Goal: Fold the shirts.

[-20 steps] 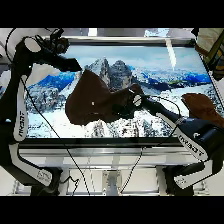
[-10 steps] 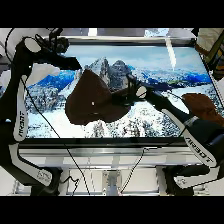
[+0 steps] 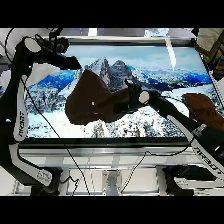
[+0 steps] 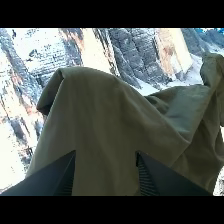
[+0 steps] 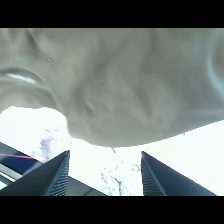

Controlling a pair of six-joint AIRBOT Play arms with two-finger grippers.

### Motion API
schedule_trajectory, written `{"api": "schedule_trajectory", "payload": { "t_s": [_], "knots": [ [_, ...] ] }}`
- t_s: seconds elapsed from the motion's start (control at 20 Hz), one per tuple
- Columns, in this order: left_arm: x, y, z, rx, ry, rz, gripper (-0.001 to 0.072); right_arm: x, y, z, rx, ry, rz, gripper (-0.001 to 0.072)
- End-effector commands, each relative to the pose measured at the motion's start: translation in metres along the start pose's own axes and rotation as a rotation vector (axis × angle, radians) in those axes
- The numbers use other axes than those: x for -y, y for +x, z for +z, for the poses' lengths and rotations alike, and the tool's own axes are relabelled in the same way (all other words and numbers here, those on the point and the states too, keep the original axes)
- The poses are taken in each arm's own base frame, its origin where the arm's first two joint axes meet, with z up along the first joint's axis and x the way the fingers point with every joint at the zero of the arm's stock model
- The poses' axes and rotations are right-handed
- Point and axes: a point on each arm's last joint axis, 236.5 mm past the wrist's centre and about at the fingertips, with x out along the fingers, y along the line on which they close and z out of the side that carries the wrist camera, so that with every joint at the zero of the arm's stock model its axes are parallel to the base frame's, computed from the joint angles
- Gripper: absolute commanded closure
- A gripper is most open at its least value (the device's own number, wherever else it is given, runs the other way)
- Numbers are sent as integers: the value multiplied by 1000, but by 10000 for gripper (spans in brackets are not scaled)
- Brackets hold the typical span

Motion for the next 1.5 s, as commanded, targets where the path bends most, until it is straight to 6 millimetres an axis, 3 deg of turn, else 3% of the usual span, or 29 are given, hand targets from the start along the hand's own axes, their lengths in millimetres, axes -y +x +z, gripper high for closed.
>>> {"api": "schedule_trajectory", "payload": {
  "t_s": [0.0,0.35,1.0,1.1,1.25,1.35,1.45],
  "knots": [
    [-1,0,1,5,9,2,272,-1,15,-17,14,63,27,206],
    [-1,0,2,8,19,3,272,20,42,-25,91,360,65,205],
    [-3,0,8,34,19,12,272,47,77,-19,144,661,53,209],
    [-3,0,9,36,19,13,272,47,77,-17,155,656,53,267],
    [-5,0,13,56,19,20,272,51,75,-6,206,639,53,562],
    [-6,0,14,58,26,25,272,52,73,-1,229,640,55,683],
    [-8,0,13,53,58,33,272,48,71,2,228,597,59,685]
  ]
}}
